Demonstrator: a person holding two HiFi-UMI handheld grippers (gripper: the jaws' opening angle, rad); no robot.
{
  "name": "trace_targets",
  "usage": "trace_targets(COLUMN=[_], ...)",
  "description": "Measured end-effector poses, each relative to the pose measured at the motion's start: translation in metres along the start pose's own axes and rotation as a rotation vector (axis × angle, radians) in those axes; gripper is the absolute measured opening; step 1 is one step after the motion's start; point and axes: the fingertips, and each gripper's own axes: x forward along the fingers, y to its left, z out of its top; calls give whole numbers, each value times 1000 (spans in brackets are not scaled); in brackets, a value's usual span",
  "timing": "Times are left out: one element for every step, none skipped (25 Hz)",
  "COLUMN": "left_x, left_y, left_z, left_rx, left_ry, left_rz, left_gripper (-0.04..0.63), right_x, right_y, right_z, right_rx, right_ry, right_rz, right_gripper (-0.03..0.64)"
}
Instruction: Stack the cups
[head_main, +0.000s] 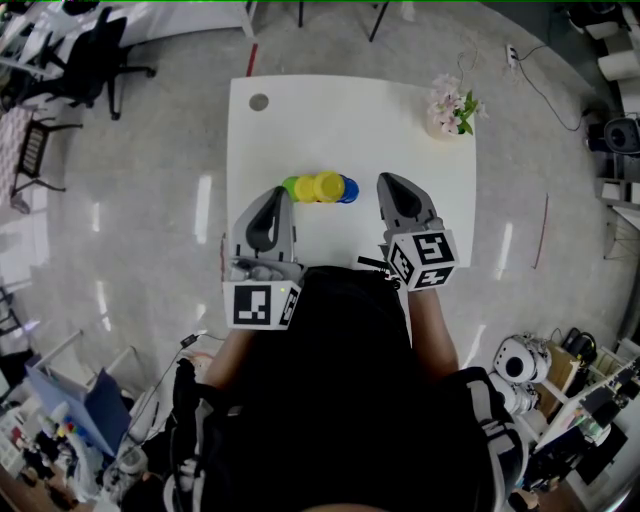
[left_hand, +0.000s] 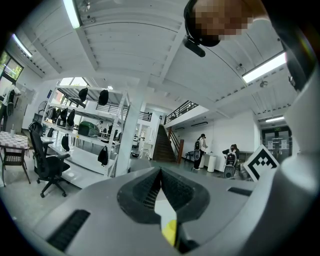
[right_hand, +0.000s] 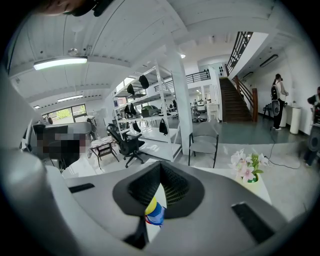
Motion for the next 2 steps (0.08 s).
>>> trace_targets(left_x=[-1,-1], left_y=[0,0], left_z=[0,0], left_rx=[-4,-9], left_ry=[2,4], left_rz=[1,2], left_gripper=[21,21], right_x=[0,0], right_y=[1,2], right_z=[0,0], right_rx=[0,-1], right_ry=[0,0], right_rz=[0,1], right_gripper=[25,25])
